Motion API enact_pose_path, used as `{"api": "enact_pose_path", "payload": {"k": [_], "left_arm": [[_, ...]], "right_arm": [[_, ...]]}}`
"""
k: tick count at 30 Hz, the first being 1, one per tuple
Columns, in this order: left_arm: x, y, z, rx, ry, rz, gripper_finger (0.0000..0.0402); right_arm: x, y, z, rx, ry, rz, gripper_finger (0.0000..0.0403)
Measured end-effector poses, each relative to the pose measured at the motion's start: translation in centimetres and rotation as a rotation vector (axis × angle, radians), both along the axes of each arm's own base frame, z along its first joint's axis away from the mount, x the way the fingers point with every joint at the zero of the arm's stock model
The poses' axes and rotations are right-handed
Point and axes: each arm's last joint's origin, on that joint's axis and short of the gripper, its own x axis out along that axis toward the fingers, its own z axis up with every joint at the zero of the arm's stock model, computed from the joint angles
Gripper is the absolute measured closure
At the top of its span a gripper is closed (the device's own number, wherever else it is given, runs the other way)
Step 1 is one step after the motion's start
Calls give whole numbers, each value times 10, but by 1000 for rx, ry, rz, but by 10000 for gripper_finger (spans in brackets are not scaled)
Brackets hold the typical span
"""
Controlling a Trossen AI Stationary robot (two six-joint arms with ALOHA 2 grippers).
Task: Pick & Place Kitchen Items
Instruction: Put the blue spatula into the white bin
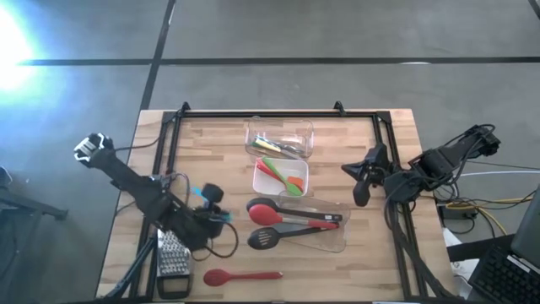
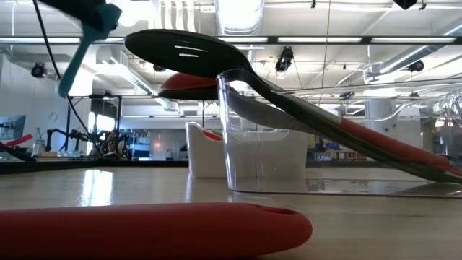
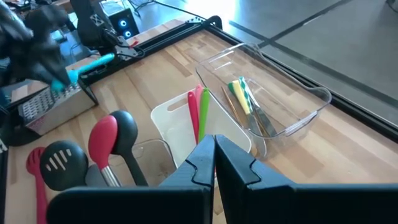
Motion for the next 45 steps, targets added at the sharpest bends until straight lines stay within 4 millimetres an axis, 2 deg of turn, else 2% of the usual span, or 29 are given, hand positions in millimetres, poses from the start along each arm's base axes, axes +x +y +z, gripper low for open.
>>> {"api": "enact_pose_path", "payload": {"k": [7,14,18,21,27,32,35,41,45], "left_arm": [[-5,11,22,81,-213,107,342],[2,16,41,52,-378,113,343],[9,25,46,125,-371,39,344],[19,42,46,176,-319,10,344],[52,90,46,93,-223,-9,344],[87,117,45,103,-82,-28,344],[116,121,40,127,26,-54,344],[175,112,19,163,223,-117,344],[204,108,4,198,300,-161,344]], "right_arm": [[5,3,-8,4,-12,-1,394],[20,10,-15,-83,-52,30,394],[28,15,-13,-134,-81,63,394],[31,16,-11,-145,-85,70,394],[31,17,-9,-137,-99,69,394],[31,17,-9,-136,-100,69,394],[31,16,-9,-137,-100,69,394],[31,16,-9,-139,-96,70,394],[29,16,-9,-137,-92,76,394]]}}
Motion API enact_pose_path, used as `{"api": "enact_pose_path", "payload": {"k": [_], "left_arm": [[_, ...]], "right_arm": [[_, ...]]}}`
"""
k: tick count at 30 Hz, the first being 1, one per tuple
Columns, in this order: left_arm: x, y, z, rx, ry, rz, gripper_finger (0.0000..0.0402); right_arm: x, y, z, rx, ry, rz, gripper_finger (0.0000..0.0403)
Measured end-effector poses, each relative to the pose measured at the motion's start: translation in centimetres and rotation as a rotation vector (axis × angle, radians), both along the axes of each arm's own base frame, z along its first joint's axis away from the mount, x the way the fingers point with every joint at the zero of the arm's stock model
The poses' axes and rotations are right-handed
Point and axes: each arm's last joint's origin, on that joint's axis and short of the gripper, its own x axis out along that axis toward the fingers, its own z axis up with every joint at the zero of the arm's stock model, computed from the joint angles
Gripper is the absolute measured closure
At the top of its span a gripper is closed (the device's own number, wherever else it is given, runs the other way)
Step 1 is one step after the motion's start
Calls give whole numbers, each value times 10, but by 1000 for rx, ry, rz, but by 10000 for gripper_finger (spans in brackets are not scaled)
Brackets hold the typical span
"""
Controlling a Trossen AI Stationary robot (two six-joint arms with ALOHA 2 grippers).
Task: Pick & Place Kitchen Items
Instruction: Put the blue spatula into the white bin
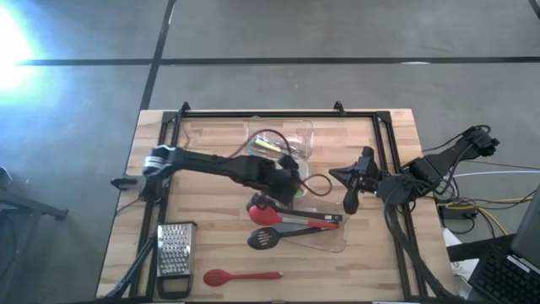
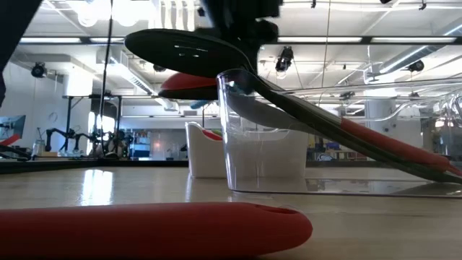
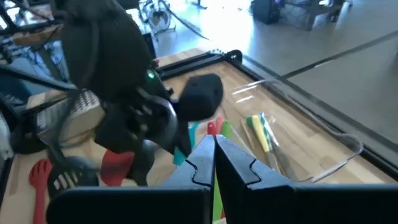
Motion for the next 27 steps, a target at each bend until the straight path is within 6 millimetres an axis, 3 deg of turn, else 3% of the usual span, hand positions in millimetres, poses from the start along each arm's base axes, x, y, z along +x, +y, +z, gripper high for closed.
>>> {"api": "enact_pose_path", "payload": {"k": [5,13,18,27], "left_arm": [[26,-2,-15,24,48,-15,344],[48,2,-33,69,121,41,344],[54,6,-46,46,159,113,344],[59,8,-57,20,177,88,344]], "right_arm": [[-3,-1,-2,-4,34,18,394],[-5,-2,-3,-10,47,18,394],[-5,-2,-3,-14,53,18,394],[-5,-2,-3,-14,52,18,394]]}}
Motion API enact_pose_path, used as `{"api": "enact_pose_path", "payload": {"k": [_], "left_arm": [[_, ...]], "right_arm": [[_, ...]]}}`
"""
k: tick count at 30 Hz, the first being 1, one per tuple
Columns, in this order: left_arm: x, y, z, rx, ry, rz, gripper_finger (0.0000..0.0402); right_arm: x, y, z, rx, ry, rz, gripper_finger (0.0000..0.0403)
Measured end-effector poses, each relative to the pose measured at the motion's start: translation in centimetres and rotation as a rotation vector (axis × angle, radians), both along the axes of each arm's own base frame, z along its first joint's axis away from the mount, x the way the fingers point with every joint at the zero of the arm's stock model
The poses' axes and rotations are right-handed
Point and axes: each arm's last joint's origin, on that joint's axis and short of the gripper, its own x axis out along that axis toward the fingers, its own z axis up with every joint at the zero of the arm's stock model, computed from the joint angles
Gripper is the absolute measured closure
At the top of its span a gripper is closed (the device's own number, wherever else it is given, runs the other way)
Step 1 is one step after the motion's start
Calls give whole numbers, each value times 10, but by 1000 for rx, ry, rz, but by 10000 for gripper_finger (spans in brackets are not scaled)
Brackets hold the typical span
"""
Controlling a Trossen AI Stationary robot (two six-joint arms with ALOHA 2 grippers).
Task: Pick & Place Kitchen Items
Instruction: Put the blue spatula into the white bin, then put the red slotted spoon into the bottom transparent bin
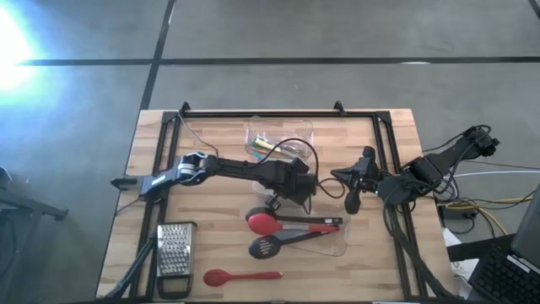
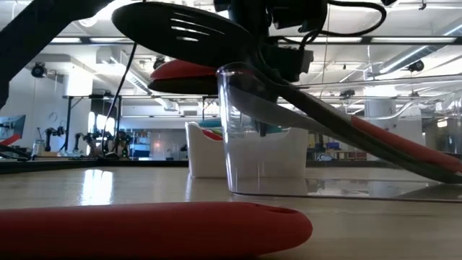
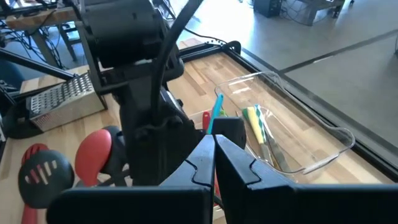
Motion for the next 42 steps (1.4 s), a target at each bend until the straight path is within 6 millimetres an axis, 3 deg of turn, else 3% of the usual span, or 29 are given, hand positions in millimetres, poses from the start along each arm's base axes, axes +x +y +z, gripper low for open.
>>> {"api": "enact_pose_path", "payload": {"k": [8,17,21,25,28,32,37,42], "left_arm": [[1,5,0,-59,-8,-5,341],[2,4,0,-48,-20,13,157],[0,3,2,102,-33,86,118],[-12,-3,14,285,-5,120,113],[-26,-10,36,266,-36,160,117],[-54,-19,83,158,-143,264,124],[-106,-32,141,-147,-230,381,128],[-164,-55,179,-300,-320,410,133]], "right_arm": [[0,0,0,0,0,0,394],[0,1,0,11,5,17,394],[0,1,0,11,5,17,394],[0,1,0,12,6,20,394],[0,1,0,13,6,21,394],[0,1,0,12,10,22,394],[0,1,-1,11,12,22,394],[0,1,-1,24,16,36,394]]}}
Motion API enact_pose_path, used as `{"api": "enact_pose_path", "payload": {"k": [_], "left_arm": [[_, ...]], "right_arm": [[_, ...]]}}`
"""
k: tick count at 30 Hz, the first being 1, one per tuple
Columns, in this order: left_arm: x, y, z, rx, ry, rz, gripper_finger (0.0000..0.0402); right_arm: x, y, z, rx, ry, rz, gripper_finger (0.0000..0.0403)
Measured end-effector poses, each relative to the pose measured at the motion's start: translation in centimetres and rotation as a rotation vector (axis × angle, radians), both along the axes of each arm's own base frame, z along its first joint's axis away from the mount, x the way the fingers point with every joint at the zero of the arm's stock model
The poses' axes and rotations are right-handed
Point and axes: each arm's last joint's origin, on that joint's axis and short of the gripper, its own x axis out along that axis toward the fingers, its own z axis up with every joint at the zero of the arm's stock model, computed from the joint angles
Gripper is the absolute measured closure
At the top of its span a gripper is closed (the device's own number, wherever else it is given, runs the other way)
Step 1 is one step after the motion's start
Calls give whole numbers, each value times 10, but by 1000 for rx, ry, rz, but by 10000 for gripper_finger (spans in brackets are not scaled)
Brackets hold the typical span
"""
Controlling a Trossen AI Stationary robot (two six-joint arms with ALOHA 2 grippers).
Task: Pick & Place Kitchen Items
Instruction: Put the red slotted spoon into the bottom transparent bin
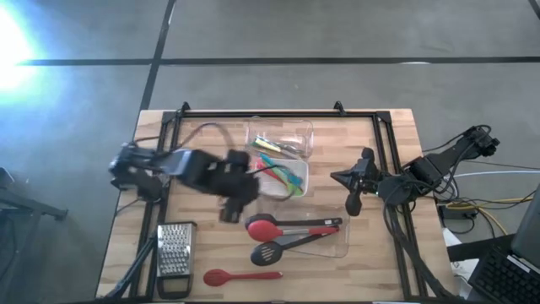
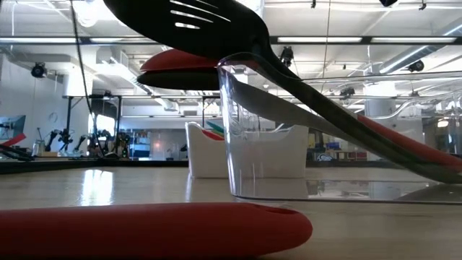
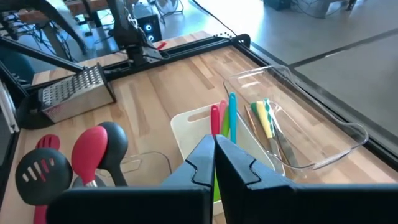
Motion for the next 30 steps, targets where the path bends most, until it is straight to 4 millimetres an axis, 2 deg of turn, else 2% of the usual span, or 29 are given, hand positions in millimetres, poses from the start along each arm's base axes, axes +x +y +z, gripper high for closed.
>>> {"api": "enact_pose_path", "payload": {"k": [5,9,15,19,24,30], "left_arm": [[-51,-28,15,-137,-99,48,133],[-75,-56,5,-223,-118,47,133],[-92,-103,-36,-282,-60,17,133],[-96,-127,-63,-317,-44,16,134],[-98,-144,-97,-380,-53,13,134],[-98,-150,-145,-476,4,10,135]], "right_arm": [[0,0,0,2,1,3,394],[0,0,0,2,0,3,394],[1,1,2,43,-28,12,394],[17,14,8,94,-105,145,394],[41,38,5,0,-112,248,394],[59,56,2,-14,-77,266,394]]}}
